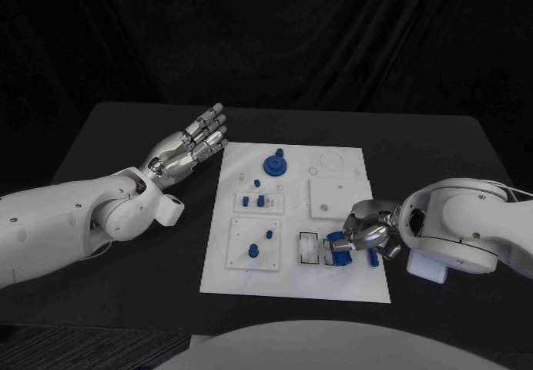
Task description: Assemble the parts on the task board
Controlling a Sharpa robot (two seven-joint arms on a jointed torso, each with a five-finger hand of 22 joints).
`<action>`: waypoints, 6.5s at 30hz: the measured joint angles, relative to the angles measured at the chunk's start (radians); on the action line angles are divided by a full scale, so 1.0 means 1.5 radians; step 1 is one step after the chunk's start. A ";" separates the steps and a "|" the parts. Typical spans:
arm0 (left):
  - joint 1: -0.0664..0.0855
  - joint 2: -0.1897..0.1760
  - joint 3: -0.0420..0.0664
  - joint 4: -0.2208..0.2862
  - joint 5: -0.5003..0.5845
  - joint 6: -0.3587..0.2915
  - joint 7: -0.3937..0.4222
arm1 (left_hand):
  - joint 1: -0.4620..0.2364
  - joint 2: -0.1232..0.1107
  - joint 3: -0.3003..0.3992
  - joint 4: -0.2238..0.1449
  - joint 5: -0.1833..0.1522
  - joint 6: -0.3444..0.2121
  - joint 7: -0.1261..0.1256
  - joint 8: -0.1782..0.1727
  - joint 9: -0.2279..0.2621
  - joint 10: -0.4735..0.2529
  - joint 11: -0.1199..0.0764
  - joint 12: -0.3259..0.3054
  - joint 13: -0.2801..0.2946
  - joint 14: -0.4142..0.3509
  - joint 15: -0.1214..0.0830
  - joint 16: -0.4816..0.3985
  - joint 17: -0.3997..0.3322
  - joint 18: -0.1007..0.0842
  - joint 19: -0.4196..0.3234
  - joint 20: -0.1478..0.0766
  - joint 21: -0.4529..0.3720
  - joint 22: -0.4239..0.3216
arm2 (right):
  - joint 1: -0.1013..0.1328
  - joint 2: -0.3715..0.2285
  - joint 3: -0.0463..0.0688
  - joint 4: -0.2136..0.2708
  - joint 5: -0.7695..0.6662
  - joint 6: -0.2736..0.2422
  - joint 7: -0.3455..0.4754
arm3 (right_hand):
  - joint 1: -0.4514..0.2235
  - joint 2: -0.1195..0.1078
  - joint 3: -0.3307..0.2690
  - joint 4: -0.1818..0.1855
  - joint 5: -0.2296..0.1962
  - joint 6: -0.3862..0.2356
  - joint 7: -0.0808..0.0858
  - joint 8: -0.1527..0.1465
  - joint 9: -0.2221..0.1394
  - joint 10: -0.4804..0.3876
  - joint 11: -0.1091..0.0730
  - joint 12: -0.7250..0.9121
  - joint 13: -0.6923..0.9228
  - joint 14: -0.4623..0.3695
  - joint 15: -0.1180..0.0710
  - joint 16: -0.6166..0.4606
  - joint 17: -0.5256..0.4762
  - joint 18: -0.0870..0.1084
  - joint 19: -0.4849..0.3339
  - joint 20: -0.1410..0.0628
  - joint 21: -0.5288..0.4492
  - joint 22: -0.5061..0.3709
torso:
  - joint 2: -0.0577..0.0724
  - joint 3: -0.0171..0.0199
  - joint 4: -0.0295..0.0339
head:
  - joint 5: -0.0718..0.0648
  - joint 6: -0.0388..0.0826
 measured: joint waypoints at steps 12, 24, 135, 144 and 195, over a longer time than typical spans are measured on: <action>-0.001 0.001 0.000 -0.001 0.000 0.005 -0.004 | 0.001 -0.001 0.000 0.000 0.003 0.003 0.007 0.000 0.001 0.000 0.000 0.000 0.000 -0.002 0.007 0.000 0.000 0.000 0.000 0.010 0.000 0.001 | -0.003 0.042 0.000 -0.034 0.067 -0.024 0.000 | -0.024 0.008 0.067 -0.003 -0.131 -0.027 0.006 0.011 0.005 0.001 0.003 0.000 0.000 0.002 0.002 0.000 0.000 0.011 -0.001 0.006 -0.028 0.000 | 0.001 0.0000 -0.0002 | 0.002 0.000; -0.004 0.000 0.000 -0.002 0.000 0.014 -0.004 | 0.011 -0.011 0.002 -0.002 0.019 0.008 0.013 0.000 0.002 0.000 0.005 0.000 0.000 0.000 0.009 0.000 0.000 0.000 0.000 0.021 0.000 0.001 | -0.012 0.065 0.000 -0.049 0.047 -0.030 -0.001 | -0.048 0.018 0.112 -0.049 -0.304 -0.044 0.011 0.015 -0.001 0.004 0.006 0.000 0.000 0.002 0.006 0.000 0.000 0.011 -0.005 0.010 -0.044 0.000 | 0.001 0.0003 -0.0002 | 0.004 0.000; -0.015 0.002 0.000 -0.015 -0.001 0.039 -0.010 | 0.027 -0.018 0.007 -0.004 0.033 -0.012 -0.012 0.000 -0.002 -0.001 -0.004 0.000 0.000 0.000 0.026 0.000 0.000 0.000 0.002 0.038 0.003 0.002 | -0.016 0.062 0.000 -0.040 0.000 0.017 0.016 | 0.059 0.108 -0.154 -0.104 -0.592 -0.076 -0.033 0.460 0.366 0.005 -0.024 0.001 0.002 0.002 -0.018 -0.002 0.000 0.010 -0.002 -0.012 -0.084 0.000 | 0.000 0.0003 -0.0004 | 0.019 0.000; -0.016 0.001 0.000 -0.016 -0.001 0.038 -0.009 | 0.027 -0.018 0.007 -0.004 0.033 -0.013 -0.008 0.000 -0.002 0.001 -0.006 0.000 0.000 0.000 0.021 0.000 0.000 0.000 -0.001 0.029 0.003 0.000 | -0.018 0.060 0.000 -0.042 -0.011 0.009 0.016 | 0.070 0.113 -0.152 -0.107 -0.584 -0.081 -0.033 0.452 0.363 0.004 -0.023 0.004 0.002 0.002 -0.018 -0.002 0.000 0.010 -0.002 -0.012 -0.084 0.000 | 0.000 0.0004 -0.0004 | 0.019 0.000; -0.017 0.001 0.000 -0.014 -0.001 0.030 -0.012 | 0.027 -0.018 0.007 -0.004 0.033 -0.003 0.032 0.000 0.000 0.001 -0.006 0.000 0.000 0.000 0.012 0.000 0.000 0.000 -0.003 0.011 0.003 0.000 | 0.041 -0.067 0.000 -0.029 -0.303 0.114 0.002 | 0.064 0.123 -0.144 -0.053 -0.575 0.064 -0.020 0.062 -0.053 0.007 -0.014 0.001 0.001 0.002 -0.020 -0.002 0.000 0.010 -0.001 -0.009 -0.030 0.000 | -0.002 -0.0015 -0.0002 | -0.003 0.000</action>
